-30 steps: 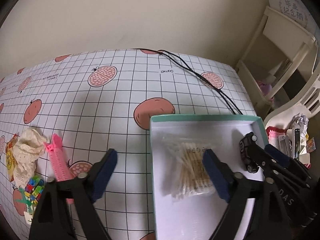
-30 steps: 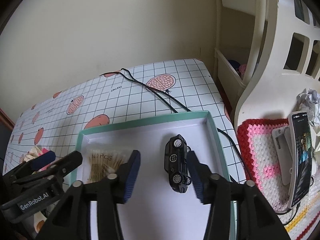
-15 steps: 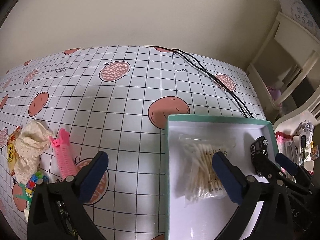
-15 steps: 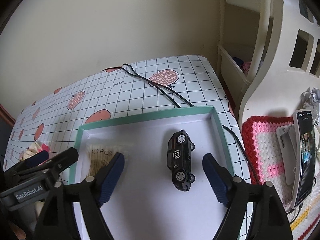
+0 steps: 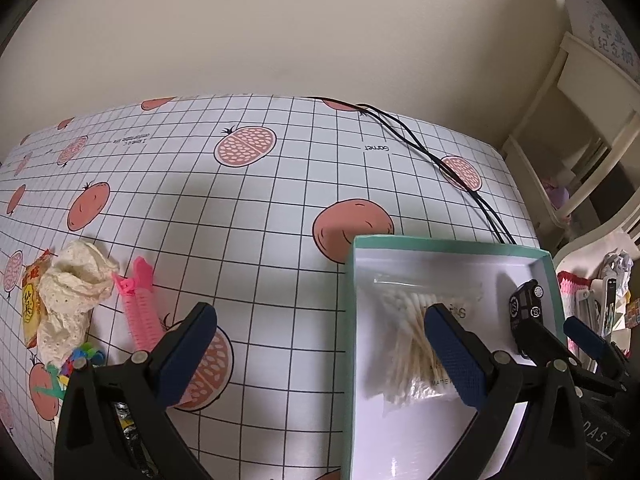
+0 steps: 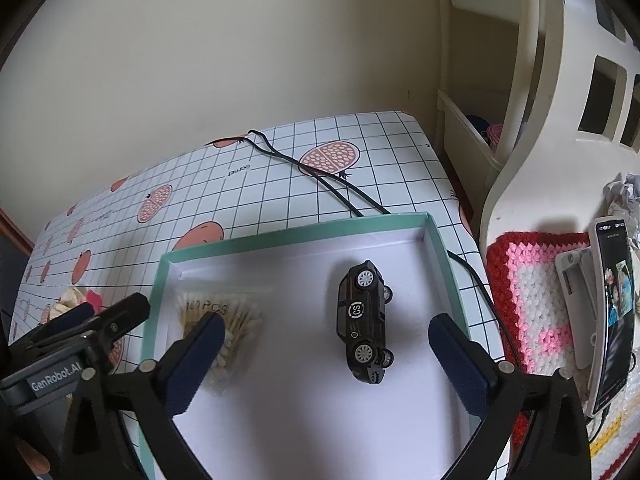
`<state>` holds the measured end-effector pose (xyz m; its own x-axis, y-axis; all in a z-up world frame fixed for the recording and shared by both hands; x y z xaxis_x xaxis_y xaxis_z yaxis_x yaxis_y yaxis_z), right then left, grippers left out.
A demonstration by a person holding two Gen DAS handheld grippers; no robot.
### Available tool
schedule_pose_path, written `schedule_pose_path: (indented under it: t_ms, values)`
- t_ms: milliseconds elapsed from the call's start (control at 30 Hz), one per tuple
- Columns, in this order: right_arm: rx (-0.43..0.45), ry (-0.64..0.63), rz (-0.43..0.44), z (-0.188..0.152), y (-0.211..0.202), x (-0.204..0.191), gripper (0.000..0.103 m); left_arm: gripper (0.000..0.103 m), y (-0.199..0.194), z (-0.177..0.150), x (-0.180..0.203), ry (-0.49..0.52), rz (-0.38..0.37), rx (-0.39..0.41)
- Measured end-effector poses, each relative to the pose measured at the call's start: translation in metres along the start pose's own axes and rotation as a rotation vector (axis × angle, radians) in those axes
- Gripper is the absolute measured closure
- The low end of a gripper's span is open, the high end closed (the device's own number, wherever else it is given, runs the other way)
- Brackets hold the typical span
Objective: Organize objects
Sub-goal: 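Move both tools back over the pile of toys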
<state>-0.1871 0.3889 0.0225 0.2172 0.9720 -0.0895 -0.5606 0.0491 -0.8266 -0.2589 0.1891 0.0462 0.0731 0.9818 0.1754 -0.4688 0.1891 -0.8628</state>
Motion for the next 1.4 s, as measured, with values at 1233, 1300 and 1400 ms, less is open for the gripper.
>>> schedule_pose_path:
  t_ms: [1233, 1300, 1400]
  values:
    - [0.123, -0.208, 0.147, -0.039, -0.134, -0.167, 0.000, 0.000, -0.169, -0.028, -0.149, -0.098, -0.025, 0.110]
    - [0.114, -0.226, 0.172, -0.043, -0.133, -0.179, 0.000, 0.000, -0.170, -0.031, -0.160, -0.099, -0.008, 0.109]
    - [0.099, -0.241, 0.192, -0.046, -0.127, -0.195, 0.000, 0.000, -0.171, -0.037, -0.174, -0.106, 0.011, 0.112]
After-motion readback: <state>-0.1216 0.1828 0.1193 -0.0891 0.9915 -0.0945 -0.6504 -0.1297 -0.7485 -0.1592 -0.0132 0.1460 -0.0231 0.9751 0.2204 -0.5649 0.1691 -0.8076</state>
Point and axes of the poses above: each gripper's, at about its wrist camera, not at the fingertips, and y roughly the way its jaws point, x to its right, z to its top, the point moved 1 cm from there along y, roughly the way its jaws point, and after that the axes turned 6 degrees about -y, right-handed, at the moved point
